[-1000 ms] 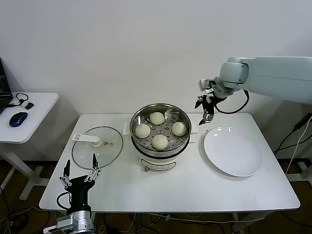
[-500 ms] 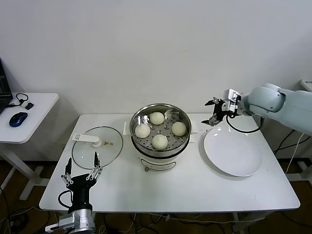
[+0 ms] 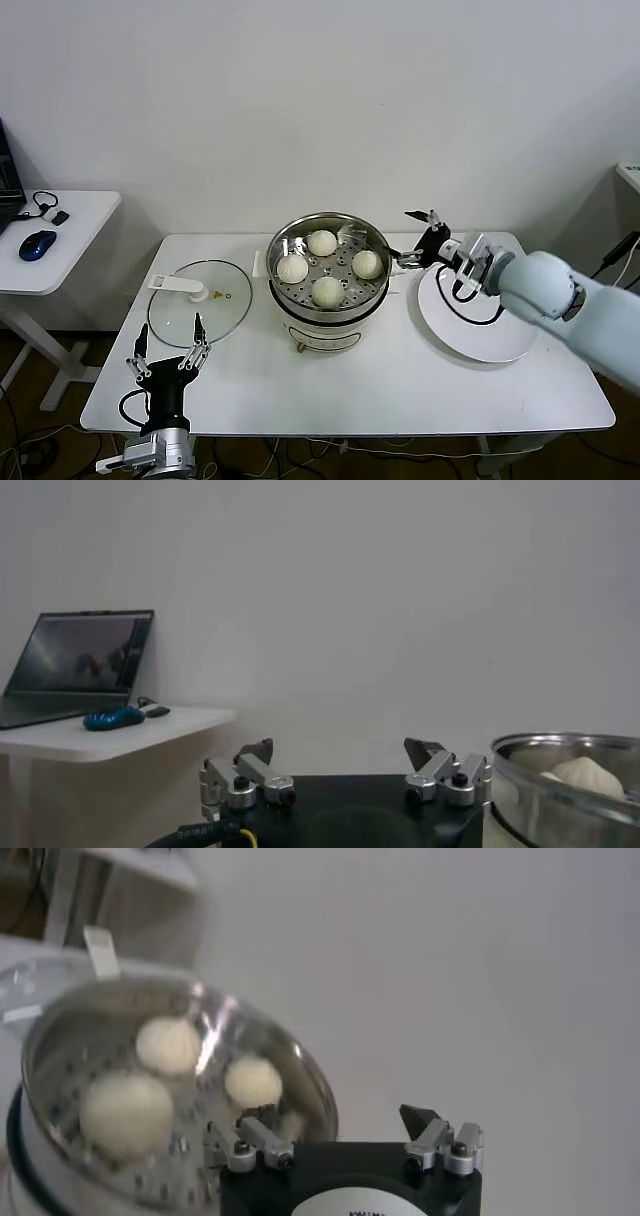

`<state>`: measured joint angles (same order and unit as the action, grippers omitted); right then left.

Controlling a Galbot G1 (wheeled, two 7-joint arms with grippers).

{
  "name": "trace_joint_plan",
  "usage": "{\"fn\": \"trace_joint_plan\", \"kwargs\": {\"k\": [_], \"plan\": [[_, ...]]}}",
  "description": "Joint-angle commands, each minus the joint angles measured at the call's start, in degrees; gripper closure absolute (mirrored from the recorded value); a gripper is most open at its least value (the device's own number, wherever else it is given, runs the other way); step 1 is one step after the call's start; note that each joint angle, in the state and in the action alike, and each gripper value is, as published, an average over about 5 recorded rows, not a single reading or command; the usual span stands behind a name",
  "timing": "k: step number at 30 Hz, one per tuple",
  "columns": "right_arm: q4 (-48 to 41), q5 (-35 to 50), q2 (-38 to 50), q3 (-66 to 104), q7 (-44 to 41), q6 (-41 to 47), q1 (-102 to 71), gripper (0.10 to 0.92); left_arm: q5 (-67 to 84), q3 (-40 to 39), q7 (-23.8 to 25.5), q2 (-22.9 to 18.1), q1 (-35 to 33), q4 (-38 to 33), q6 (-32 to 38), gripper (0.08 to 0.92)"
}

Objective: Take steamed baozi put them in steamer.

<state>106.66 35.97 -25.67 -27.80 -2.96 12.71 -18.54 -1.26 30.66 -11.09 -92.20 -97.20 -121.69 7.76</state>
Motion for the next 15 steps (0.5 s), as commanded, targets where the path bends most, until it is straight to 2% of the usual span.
{"fn": "trace_joint_plan", "kwargs": {"k": [1, 15], "plan": [[9.1, -10.8, -18.2, 78.7, 8.4, -10.7, -77.4, 0.203, -1.1, -0.2, 0.0, -2.5, -0.4, 0.0, 0.0, 0.177], [10.1, -11.4, -37.5, 75.7, 4.4, -22.2, -81.8, 0.203, -2.5, -0.7, -0.1, -2.8, -0.7, 1.5, 1.2, 0.177]]}}
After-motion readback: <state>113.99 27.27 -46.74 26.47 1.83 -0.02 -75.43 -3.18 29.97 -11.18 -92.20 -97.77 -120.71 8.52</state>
